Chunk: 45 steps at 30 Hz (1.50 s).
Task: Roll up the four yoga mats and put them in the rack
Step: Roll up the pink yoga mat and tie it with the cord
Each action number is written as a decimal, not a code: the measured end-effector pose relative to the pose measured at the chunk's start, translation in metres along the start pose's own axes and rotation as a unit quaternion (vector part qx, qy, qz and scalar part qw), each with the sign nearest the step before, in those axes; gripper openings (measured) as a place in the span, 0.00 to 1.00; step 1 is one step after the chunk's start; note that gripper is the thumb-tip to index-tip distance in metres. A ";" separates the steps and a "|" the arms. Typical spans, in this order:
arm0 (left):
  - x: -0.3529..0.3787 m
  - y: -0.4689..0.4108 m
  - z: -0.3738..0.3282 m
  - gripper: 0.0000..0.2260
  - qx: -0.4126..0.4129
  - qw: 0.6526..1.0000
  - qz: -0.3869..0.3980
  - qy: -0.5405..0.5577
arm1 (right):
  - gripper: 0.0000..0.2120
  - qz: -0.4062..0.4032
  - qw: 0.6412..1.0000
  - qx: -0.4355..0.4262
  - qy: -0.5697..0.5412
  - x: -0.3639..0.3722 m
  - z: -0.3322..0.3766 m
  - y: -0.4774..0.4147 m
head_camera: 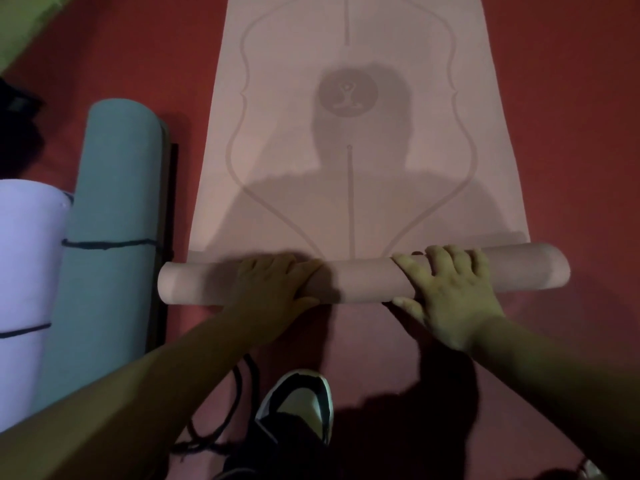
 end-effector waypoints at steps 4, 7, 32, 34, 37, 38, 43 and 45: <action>-0.012 0.001 -0.001 0.31 -0.015 1.000 -0.024 -0.009 | 0.36 0.054 0.998 -0.001 0.012 0.000 -0.006 -0.017; -0.018 0.013 -0.011 0.33 -0.015 0.996 -0.078 -0.028 | 0.39 0.086 0.996 -0.002 0.026 -0.002 -0.009 -0.025; -0.016 -0.026 0.010 0.30 0.017 0.998 -0.047 -0.024 | 0.35 0.005 0.999 -0.026 0.023 -0.009 -0.013 -0.031; -0.017 -0.028 0.012 0.30 0.018 0.999 -0.033 -0.019 | 0.34 -0.002 0.999 -0.027 0.020 -0.010 -0.012 -0.033; -0.016 -0.025 0.011 0.31 0.008 0.998 -0.054 -0.026 | 0.34 0.023 0.999 -0.031 0.016 -0.012 -0.014 -0.043; -0.016 -0.022 0.010 0.31 0.004 0.997 -0.069 -0.036 | 0.35 0.044 0.998 -0.029 0.020 -0.012 -0.016 -0.045; -0.013 -0.016 0.004 0.32 -0.010 0.993 -0.097 -0.067 | 0.42 0.095 0.995 -0.022 0.033 -0.014 -0.019 -0.054; -0.016 -0.022 0.007 0.31 0.001 0.993 -0.102 -0.056 | 0.41 0.075 0.996 -0.027 0.028 -0.017 -0.019 -0.052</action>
Point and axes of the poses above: each hand's wrist, its own y-axis away from the middle knuckle, its own x-axis out of the palm, z = x × y, the point moved 8 cm from there along -y, towards the middle knuckle, and after that the axes turned 6 degrees about -y, right-handed, at the moved point
